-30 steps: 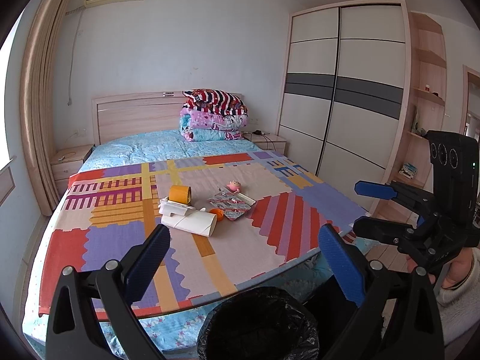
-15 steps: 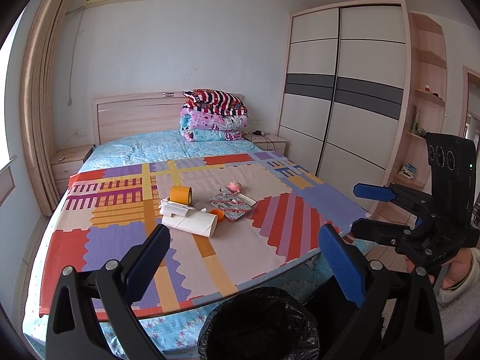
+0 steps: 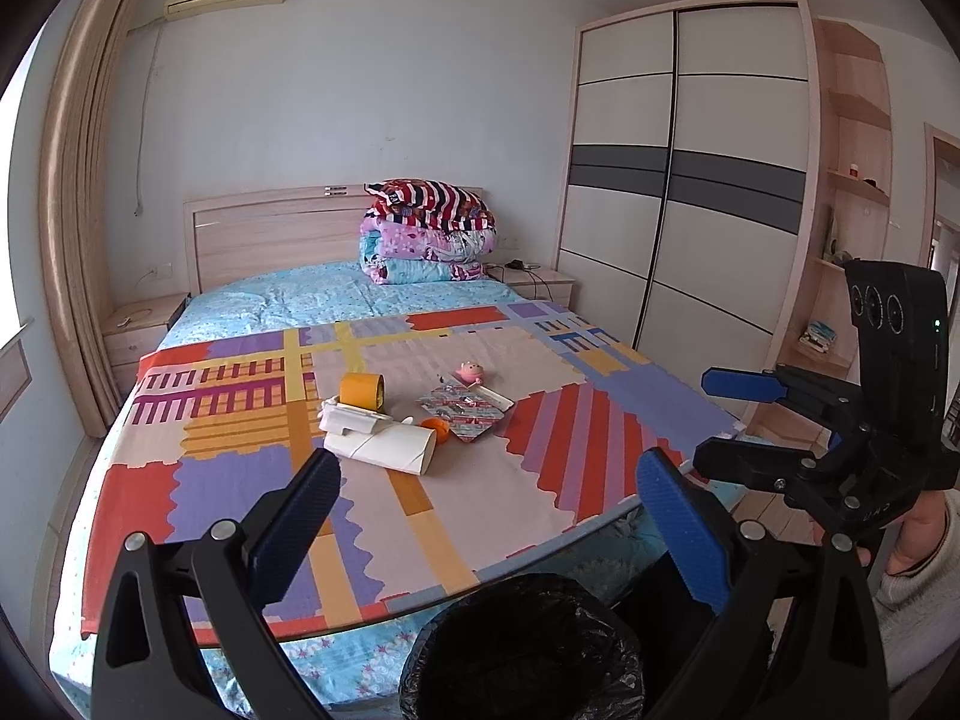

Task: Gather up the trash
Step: 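Reach the left tool to the white plastic holder while the right tool reaches the silver blister pack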

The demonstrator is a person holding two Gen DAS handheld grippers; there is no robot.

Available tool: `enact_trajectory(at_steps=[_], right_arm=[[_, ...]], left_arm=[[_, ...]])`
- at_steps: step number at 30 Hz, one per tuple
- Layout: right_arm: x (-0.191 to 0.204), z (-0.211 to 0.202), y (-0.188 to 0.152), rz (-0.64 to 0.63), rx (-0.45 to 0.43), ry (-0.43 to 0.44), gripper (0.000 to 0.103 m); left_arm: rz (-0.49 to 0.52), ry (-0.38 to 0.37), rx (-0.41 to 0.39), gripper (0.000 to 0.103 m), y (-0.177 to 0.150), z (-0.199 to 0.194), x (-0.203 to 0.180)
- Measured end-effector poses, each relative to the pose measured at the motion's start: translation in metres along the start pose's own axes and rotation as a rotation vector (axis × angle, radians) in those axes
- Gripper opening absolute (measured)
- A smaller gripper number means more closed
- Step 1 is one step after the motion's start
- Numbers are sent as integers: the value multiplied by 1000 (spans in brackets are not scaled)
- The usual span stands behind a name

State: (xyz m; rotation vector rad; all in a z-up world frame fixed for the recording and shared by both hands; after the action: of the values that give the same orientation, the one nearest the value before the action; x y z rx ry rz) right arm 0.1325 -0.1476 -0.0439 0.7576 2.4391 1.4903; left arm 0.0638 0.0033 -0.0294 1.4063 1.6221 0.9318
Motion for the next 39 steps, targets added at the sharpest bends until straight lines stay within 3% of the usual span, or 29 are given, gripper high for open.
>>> enact_trajectory(at_steps=[13,20,25,30,39], right_arm=[[-10,32,-1,3,39,-11,99],[-25,70,-1,-8,78,-35,99],[-42,105,1,34,103,-20,99],[-60,143,-2,26,152,-82,99],[-73,183,-8,-6,212,-105,98]], left_arm=[[-20,19,62,95,-8,35,23],[-11,48,110,95,-6,73,51],[-4,112,148,95,-6,107,81],[-8,128,194,95,-6,141,104],[-22,116,251,95,-8,182,127]])
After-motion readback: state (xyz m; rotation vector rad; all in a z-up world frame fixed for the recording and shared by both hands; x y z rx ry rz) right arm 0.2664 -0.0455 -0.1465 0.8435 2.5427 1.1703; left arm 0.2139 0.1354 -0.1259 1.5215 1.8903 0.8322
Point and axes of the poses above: each gripper's, at about its wrist camera, not at the fingertips, and z roughly the way its jaws point, x to its left, y to its top, the point moved 7 cm from there along z, roughly the way its jaws point, and after that the axes turned 1 degree about -z, right-handed, at the moved point
